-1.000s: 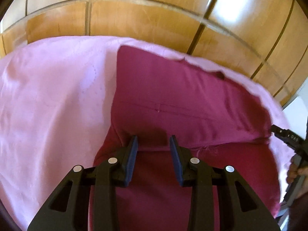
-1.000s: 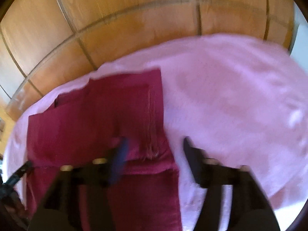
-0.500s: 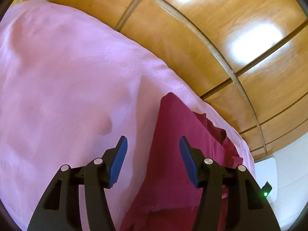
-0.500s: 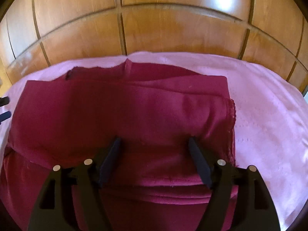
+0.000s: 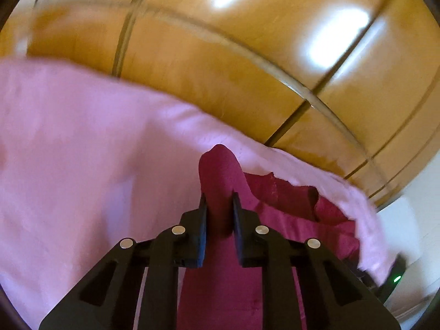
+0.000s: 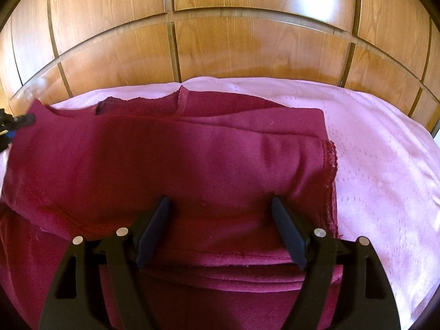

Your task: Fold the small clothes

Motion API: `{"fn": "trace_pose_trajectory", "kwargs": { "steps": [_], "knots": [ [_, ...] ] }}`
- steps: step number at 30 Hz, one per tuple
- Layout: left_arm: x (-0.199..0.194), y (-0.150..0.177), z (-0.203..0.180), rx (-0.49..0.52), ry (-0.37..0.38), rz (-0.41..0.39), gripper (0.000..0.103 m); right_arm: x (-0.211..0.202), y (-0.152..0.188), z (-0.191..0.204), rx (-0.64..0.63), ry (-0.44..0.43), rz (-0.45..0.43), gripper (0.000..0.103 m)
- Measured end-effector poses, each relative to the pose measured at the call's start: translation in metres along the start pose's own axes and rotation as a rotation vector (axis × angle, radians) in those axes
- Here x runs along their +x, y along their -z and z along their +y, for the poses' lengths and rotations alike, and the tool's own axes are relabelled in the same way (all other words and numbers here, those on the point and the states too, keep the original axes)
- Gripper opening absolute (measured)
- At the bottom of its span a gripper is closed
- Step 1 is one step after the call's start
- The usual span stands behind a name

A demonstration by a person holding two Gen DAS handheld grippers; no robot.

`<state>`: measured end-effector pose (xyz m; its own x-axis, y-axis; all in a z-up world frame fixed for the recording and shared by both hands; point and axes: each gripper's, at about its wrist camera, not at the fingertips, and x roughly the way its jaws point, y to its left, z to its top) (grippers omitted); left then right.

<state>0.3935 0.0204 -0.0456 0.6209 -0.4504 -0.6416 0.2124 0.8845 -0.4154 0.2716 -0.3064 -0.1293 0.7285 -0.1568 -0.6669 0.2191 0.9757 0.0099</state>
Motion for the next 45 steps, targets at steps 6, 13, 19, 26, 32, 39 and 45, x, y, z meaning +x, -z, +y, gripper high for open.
{"fn": "trace_pose_trajectory", "kwargs": {
  "steps": [6,13,19,26,32,39,45],
  "knots": [
    [0.048,0.024,0.005,0.152,-0.278,0.078,0.026,0.001,0.0,0.001,-0.007,0.004,-0.002,0.078],
    [-0.012,0.025,-0.016,0.115,-0.316,-0.05,0.026,0.003,-0.001,-0.001,-0.003,0.0,-0.001,0.078],
    [0.001,0.084,-0.04,0.296,-0.279,0.063,0.026,0.004,-0.002,-0.002,0.003,-0.01,0.0,0.079],
    [0.01,0.082,-0.038,0.282,-0.276,0.052,0.026,0.004,-0.003,-0.003,0.01,-0.016,0.005,0.08],
    [-0.028,0.091,-0.036,0.237,-0.288,0.058,0.026,0.003,-0.003,-0.002,0.004,-0.006,0.007,0.08],
    [-0.086,0.136,-0.007,0.193,-0.272,0.094,0.026,-0.02,0.002,-0.001,0.018,0.06,0.03,0.096],
    [-0.123,0.174,0.017,0.165,-0.208,0.142,0.026,-0.063,0.031,-0.006,-0.03,0.021,0.03,0.096]
  ]
}}
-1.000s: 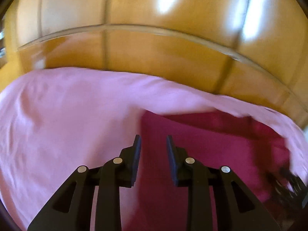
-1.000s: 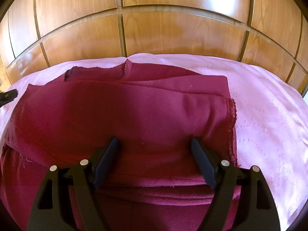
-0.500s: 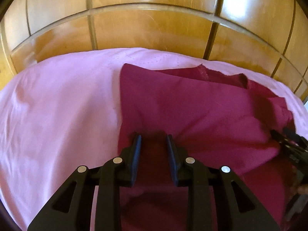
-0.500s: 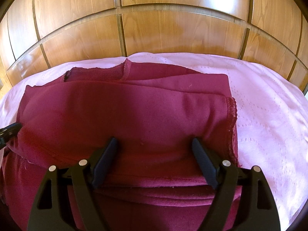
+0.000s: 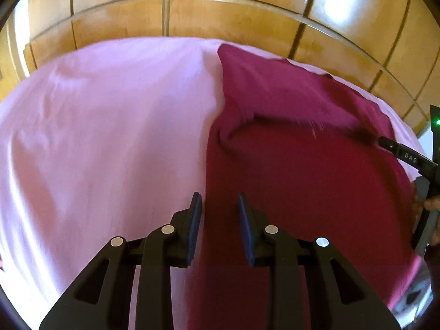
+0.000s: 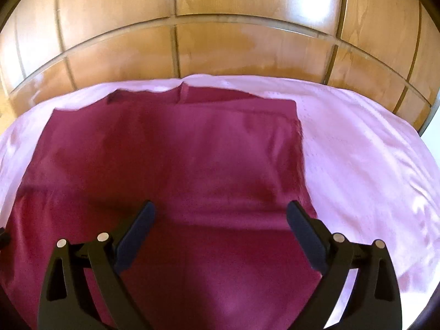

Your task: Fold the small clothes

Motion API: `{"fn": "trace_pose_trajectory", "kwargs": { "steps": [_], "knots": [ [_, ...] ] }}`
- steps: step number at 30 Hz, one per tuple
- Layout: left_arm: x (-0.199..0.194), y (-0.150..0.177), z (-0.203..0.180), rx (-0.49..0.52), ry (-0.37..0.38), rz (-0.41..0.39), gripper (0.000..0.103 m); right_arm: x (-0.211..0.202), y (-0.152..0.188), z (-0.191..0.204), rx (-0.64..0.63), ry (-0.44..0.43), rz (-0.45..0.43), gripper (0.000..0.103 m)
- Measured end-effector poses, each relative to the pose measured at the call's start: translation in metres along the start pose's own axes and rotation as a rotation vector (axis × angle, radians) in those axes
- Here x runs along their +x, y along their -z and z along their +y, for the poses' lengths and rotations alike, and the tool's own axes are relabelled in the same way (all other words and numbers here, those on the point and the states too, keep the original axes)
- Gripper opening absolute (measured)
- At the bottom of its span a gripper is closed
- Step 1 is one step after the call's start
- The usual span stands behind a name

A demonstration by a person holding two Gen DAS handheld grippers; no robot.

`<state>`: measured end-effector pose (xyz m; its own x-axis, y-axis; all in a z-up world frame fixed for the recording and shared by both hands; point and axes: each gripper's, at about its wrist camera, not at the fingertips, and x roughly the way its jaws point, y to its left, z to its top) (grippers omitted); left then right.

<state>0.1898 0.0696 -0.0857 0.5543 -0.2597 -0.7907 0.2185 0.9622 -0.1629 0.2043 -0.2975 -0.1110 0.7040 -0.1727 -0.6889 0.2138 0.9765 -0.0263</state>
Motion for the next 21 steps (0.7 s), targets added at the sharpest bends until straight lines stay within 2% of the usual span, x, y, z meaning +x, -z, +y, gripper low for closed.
{"fn": "trace_pose_trajectory", "kwargs": {
  "steps": [4,6,9,14,17,20,21],
  "knots": [
    [-0.016,0.025,0.003,0.009,0.051,0.011,0.026,-0.022,0.029,-0.02,-0.008,-0.001,0.043,0.096],
    [-0.023,0.037,0.002,0.033,0.049,0.009,0.026,-0.031,0.048,-0.035,0.009,-0.009,0.086,0.096],
    [-0.035,0.051,0.004,0.056,0.052,0.009,0.026,-0.047,0.081,-0.057,0.075,-0.062,0.166,0.095],
    [-0.05,0.073,0.008,0.044,0.094,0.049,0.026,-0.09,0.132,-0.073,0.131,-0.178,0.249,0.079],
    [-0.056,0.087,0.008,0.045,0.108,0.074,0.026,-0.105,0.151,-0.071,0.141,-0.224,0.314,0.068],
    [-0.057,0.097,0.007,0.05,0.129,0.115,0.026,-0.106,0.167,-0.065,0.137,-0.261,0.387,0.052],
    [-0.057,0.101,0.006,0.052,0.139,0.125,0.026,-0.104,0.171,-0.063,0.135,-0.275,0.411,0.04]
  ]
}}
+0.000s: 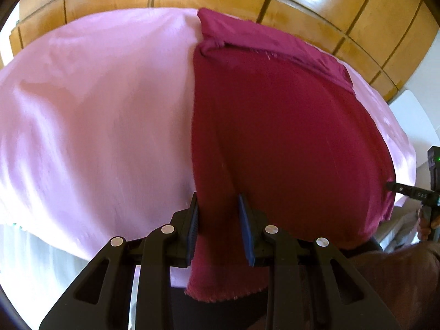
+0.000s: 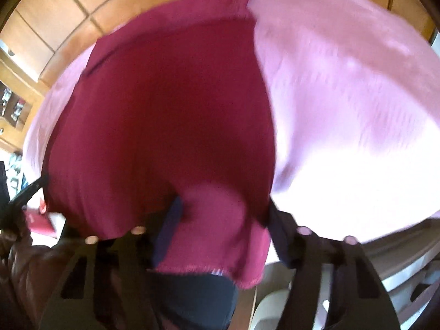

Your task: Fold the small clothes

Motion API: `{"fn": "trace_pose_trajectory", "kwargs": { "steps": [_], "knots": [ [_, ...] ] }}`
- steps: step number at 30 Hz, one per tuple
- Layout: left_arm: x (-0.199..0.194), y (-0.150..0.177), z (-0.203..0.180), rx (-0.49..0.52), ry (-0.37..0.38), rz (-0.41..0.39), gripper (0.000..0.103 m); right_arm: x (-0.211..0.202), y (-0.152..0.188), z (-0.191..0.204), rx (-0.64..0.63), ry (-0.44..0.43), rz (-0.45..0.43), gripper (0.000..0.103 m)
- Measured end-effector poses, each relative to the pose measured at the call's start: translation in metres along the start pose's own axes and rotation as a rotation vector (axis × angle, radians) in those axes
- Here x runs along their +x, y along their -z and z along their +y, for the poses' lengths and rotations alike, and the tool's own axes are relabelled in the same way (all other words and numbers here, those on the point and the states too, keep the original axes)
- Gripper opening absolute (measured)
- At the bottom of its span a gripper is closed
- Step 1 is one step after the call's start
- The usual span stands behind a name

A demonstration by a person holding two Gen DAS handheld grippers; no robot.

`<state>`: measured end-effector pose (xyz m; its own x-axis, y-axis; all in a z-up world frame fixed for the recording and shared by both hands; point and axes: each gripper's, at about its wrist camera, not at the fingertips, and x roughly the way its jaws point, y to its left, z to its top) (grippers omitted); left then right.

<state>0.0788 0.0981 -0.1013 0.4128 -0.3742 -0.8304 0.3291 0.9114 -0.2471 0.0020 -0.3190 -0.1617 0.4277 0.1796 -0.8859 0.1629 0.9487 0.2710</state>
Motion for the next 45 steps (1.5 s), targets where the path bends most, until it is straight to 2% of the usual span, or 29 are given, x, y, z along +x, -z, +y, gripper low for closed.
{"fn": "trace_pose_trajectory", "kwargs": {
  "steps": [1,2,3,4,8,11,14,17,21,22,23,24,25,26,27,29,30,32,36,38,40,41,43,44,45],
  "knots": [
    [0.0,0.001,-0.002,0.007,0.004,0.004,0.026,0.004,0.002,0.002,-0.002,-0.009,0.018,0.027],
    [0.001,0.001,-0.003,0.019,0.003,0.007,0.019,0.003,0.003,0.004,-0.002,-0.017,0.023,0.022],
    [0.0,0.0,-0.005,0.032,0.009,0.005,0.011,0.001,0.001,0.006,-0.002,-0.041,0.027,0.012],
    [-0.003,0.0,-0.006,0.036,0.023,0.002,0.006,-0.002,-0.002,0.006,-0.002,-0.066,0.027,0.009],
    [-0.022,-0.014,-0.002,0.0,0.174,-0.026,0.006,-0.032,-0.029,0.013,-0.011,-0.27,-0.048,0.008],
    [-0.038,-0.037,0.003,-0.054,0.292,-0.084,0.006,-0.048,-0.056,0.02,-0.002,-0.365,-0.134,0.008],
    [-0.045,-0.072,0.007,-0.102,0.378,-0.153,0.006,-0.053,-0.09,0.019,0.033,-0.401,-0.208,0.008],
    [-0.038,-0.109,0.009,-0.144,0.411,-0.179,0.006,-0.049,-0.123,0.004,0.086,-0.387,-0.25,0.008],
    [-0.007,-0.165,0.013,-0.218,0.373,-0.181,0.006,-0.031,-0.159,-0.017,0.168,-0.339,-0.265,0.009],
    [-0.001,-0.174,0.015,-0.237,0.35,-0.185,0.009,-0.027,-0.166,-0.023,0.193,-0.332,-0.267,0.016],
    [0.007,-0.184,0.017,-0.257,0.339,-0.182,0.023,-0.023,-0.175,-0.031,0.239,-0.339,-0.272,0.022],
    [0.016,-0.196,0.022,-0.295,0.344,-0.171,0.033,-0.023,-0.182,-0.035,0.26,-0.356,-0.284,0.044],
    [0.02,-0.202,0.028,-0.341,0.339,-0.171,0.055,-0.025,-0.184,-0.037,0.265,-0.349,-0.304,0.058],
    [0.02,-0.205,0.035,-0.371,0.326,-0.189,0.06,-0.031,-0.183,-0.041,0.271,-0.334,-0.328,0.061],
    [0.018,-0.209,0.041,-0.391,0.303,-0.224,0.06,-0.033,-0.182,-0.044,0.273,-0.345,-0.33,0.063],
    [0.018,-0.21,0.05,-0.385,0.267,-0.238,0.06,-0.039,-0.173,-0.05,0.262,-0.337,-0.33,0.069],
    [0.019,-0.205,0.057,-0.386,0.247,-0.234,0.06,-0.045,-0.161,-0.058,0.248,-0.32,-0.334,0.074],
    [0.024,-0.195,0.066,-0.383,0.214,-0.209,0.06,-0.045,-0.15,-0.061,0.219,-0.284,-0.325,0.077],
    [0.035,-0.158,0.071,-0.315,0.222,-0.152,0.06,-0.03,-0.127,-0.049,0.135,-0.178,-0.28,0.08],
    [0.042,-0.145,0.067,-0.286,0.24,-0.127,0.06,-0.015,-0.125,-0.045,0.115,-0.144,-0.251,0.074],
    [0.049,-0.134,0.059,-0.252,0.248,-0.101,0.059,0.0,-0.128,-0.039,0.103,-0.122,-0.232,0.052],
    [0.051,-0.13,0.054,-0.234,0.255,-0.091,0.05,0.005,-0.128,-0.036,0.094,-0.098,-0.236,0.048],
    [0.056,-0.128,0.04,-0.182,0.22,-0.08,0.035,0.01,-0.131,-0.03,0.068,-0.054,-0.241,0.031],
    [0.057,-0.129,0.034,-0.154,0.19,-0.081,0.024,0.009,-0.133,-0.03,0.069,-0.059,-0.244,0.024],
    [0.061,-0.132,0.033,-0.147,0.187,-0.074,0.02,0.007,-0.134,-0.031,0.071,-0.062,-0.244,0.016]
  ]
}}
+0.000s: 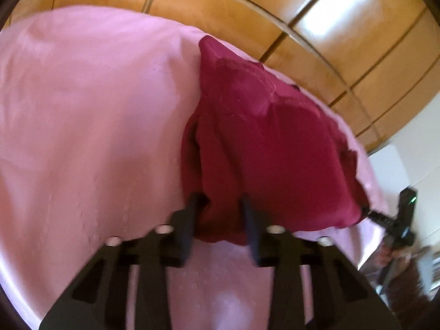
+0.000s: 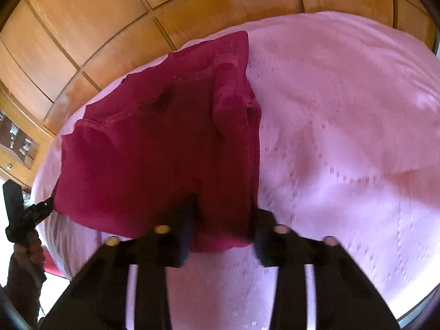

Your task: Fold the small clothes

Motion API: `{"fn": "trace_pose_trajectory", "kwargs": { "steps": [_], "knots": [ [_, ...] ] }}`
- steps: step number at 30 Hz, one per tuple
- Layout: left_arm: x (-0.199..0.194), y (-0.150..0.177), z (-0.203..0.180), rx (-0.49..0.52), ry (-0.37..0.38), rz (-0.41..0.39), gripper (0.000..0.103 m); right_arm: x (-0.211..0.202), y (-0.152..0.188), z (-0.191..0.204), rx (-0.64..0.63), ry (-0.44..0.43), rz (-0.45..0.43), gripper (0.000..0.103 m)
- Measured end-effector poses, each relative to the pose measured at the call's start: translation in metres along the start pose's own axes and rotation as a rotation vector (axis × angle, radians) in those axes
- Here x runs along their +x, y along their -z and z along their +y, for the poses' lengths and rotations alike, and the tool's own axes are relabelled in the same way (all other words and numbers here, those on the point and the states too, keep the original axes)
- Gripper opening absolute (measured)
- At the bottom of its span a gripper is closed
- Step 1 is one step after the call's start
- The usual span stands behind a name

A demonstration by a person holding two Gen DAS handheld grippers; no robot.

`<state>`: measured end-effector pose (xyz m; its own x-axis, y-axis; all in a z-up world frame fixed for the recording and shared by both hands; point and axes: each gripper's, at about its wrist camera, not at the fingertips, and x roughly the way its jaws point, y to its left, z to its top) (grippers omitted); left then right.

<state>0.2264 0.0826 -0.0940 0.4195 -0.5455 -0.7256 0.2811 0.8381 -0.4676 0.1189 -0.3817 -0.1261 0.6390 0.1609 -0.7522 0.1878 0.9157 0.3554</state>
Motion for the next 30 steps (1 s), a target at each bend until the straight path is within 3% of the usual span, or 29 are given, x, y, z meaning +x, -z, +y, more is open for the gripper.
{"fn": "trace_pose_trajectory", "kwargs": {
  "steps": [3,8,18,20,21,22,23,26,30],
  "knots": [
    [-0.004,0.001,0.0,0.018,-0.011,0.001,0.014,-0.009,0.003,0.002,-0.03,0.007,0.001,0.012],
    [-0.021,0.018,0.0,0.05,-0.001,0.01,0.013,-0.029,0.022,0.003,-0.074,-0.007,0.036,0.01],
    [-0.07,0.099,0.0,0.017,0.057,0.088,0.013,-0.064,0.08,-0.004,-0.152,-0.037,0.189,0.011],
    [-0.075,0.106,-0.002,0.028,0.055,0.093,0.014,-0.064,0.078,-0.006,-0.149,-0.03,0.192,0.016],
    [-0.077,0.104,-0.002,0.032,0.05,0.086,0.015,-0.064,0.073,-0.008,-0.14,-0.018,0.176,0.025],
    [-0.08,0.1,-0.001,0.024,0.056,0.068,0.015,-0.065,0.069,-0.008,-0.131,-0.018,0.157,0.041],
    [-0.08,0.093,-0.001,0.016,0.06,0.05,0.021,-0.067,0.06,-0.01,-0.115,-0.026,0.121,0.047],
    [-0.088,0.068,0.002,0.006,0.052,-0.048,0.035,-0.063,0.038,-0.005,-0.119,0.003,0.051,0.051],
    [-0.082,0.045,0.0,0.037,0.045,-0.091,0.038,-0.044,0.014,0.004,-0.141,0.063,0.01,0.052]
  ]
}}
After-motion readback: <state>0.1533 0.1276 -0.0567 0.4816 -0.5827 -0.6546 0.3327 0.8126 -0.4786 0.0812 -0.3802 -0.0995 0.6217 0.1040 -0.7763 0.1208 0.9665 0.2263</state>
